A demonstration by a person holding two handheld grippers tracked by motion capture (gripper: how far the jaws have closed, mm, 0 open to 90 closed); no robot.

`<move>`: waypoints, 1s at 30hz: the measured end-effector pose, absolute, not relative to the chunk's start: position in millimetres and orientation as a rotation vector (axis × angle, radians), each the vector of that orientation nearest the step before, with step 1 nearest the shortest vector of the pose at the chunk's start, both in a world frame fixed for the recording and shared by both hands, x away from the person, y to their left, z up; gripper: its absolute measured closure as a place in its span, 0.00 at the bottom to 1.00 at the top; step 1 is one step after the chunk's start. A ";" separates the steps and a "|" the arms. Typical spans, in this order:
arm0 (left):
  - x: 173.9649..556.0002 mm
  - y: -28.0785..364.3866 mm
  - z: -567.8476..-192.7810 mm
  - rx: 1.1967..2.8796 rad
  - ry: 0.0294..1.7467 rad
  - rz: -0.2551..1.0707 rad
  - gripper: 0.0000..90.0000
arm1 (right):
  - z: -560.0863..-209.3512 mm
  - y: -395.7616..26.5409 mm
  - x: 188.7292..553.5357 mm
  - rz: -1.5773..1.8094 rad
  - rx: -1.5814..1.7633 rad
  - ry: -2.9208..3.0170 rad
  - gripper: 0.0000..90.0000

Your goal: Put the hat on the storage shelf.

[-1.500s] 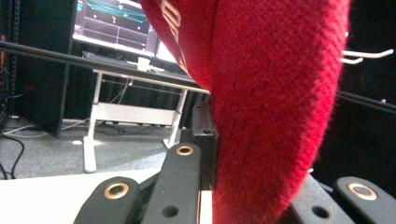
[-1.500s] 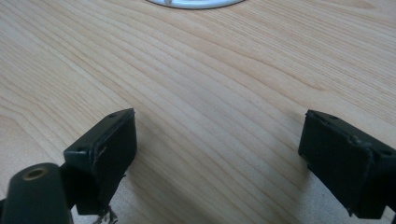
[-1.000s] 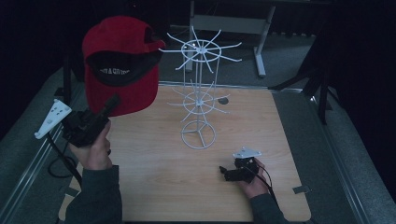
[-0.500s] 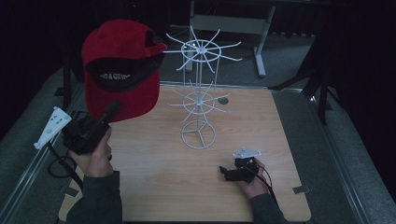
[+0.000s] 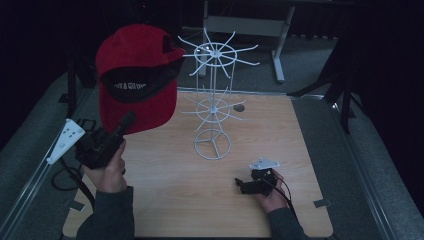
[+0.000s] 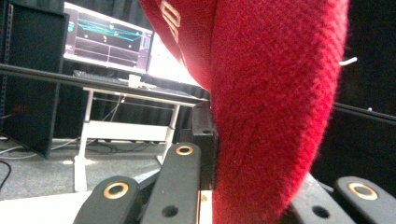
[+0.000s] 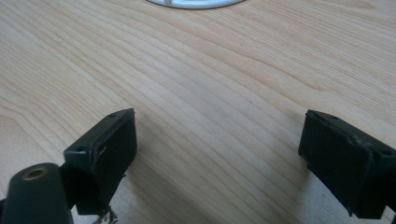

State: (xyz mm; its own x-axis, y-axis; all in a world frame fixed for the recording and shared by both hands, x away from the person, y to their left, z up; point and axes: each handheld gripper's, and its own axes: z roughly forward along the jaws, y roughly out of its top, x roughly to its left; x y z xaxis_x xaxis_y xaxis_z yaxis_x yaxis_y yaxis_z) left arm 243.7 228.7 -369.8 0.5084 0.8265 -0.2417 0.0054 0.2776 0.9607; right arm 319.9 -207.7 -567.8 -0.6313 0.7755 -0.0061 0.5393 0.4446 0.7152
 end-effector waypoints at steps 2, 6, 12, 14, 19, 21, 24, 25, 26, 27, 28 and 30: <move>244.3 227.4 -373.0 1.168 0.892 0.654 0.94 | -567.8 -207.7 319.9 0.993 1.121 2.367 0.13; 245.9 225.3 -380.7 1.167 0.899 0.644 0.94 | -567.8 -207.7 319.9 0.993 1.122 2.367 0.12; 249.2 221.7 -394.1 1.182 0.909 0.641 0.94 | -567.8 -207.6 319.9 0.993 1.123 2.367 0.12; 250.5 220.2 -399.8 1.188 0.911 0.642 0.94 | -567.8 -207.6 319.9 0.993 1.123 2.367 0.13; 253.7 216.1 -416.3 1.215 0.920 0.647 0.94 | -567.9 -207.7 320.0 0.994 1.120 2.366 0.12; 254.1 215.0 -419.7 1.220 0.925 0.647 0.94 | -567.9 -207.7 320.0 0.994 1.120 2.366 0.13; 256.1 213.5 -432.0 1.244 0.944 0.647 0.94 | -567.9 -207.7 320.1 0.994 1.119 2.366 0.13; 256.3 213.4 -434.5 1.248 0.952 0.646 0.94 | -567.9 -207.7 320.1 0.994 1.119 2.366 0.12; 256.5 213.2 -436.8 1.252 0.958 0.648 0.94 | -567.9 -207.7 320.1 0.994 1.119 2.366 0.12; 256.5 213.2 -436.8 1.252 0.958 0.648 0.94 | -568.0 -207.8 320.2 0.993 1.116 2.364 0.13; 256.6 213.6 -440.5 1.266 0.966 0.654 0.93 | -567.9 -207.7 320.1 0.992 1.117 2.364 0.12; 256.4 213.8 -444.0 1.276 0.974 0.648 0.93 | -568.0 -207.7 320.1 0.994 1.117 2.365 0.13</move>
State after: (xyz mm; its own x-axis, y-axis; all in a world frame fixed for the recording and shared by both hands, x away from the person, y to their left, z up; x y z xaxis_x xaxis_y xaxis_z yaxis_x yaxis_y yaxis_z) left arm 256.4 213.8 -444.0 0.4704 0.8505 -0.2354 0.1111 0.2076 0.9719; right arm 320.1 -207.7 -568.0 -0.6320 0.7749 -0.0093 0.5357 0.4455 0.7174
